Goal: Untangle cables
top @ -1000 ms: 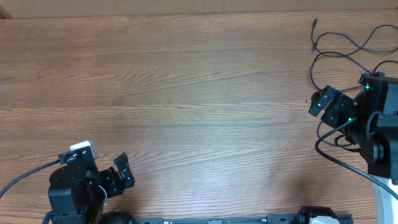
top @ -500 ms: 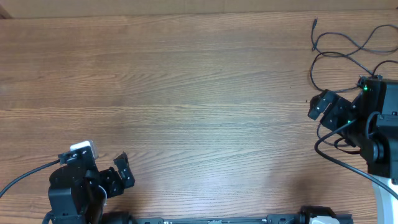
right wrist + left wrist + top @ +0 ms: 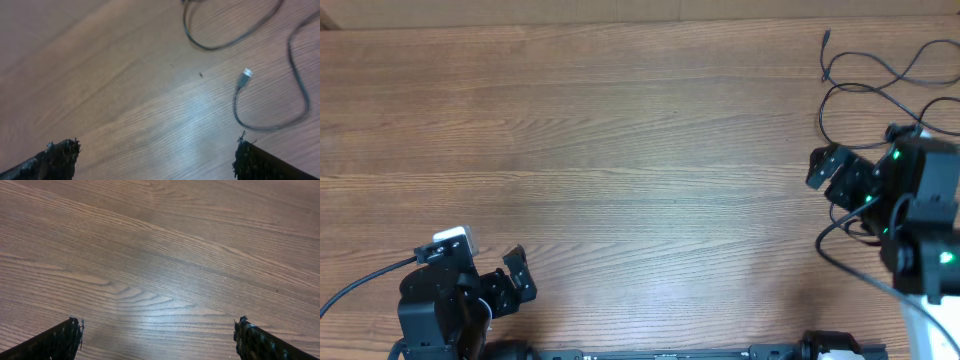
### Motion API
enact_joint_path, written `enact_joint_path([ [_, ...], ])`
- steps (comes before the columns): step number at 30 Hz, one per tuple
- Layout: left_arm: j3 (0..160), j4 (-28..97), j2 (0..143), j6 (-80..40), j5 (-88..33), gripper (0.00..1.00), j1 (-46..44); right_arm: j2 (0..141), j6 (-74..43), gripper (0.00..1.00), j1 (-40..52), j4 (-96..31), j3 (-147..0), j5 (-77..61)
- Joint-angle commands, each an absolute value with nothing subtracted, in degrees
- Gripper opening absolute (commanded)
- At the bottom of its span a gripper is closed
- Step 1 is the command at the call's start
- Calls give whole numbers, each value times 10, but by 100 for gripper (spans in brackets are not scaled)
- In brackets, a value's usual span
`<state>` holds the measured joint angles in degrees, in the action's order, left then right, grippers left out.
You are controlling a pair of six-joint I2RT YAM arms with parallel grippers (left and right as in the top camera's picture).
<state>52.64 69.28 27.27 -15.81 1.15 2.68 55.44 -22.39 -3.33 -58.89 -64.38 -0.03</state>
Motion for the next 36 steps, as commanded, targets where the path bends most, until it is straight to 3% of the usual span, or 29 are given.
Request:
enact_joint_path([
  [1, 522, 693, 274, -143, 19, 100, 30, 493, -220, 100, -30, -523, -556, -23],
  [11, 522, 693, 274, -143, 19, 100, 30, 307, -88, 100, -28, -275, -310, -133],
  [36, 522, 693, 274, -143, 19, 99, 30, 27, -84, 100, -4, 42, -4, -134],
])
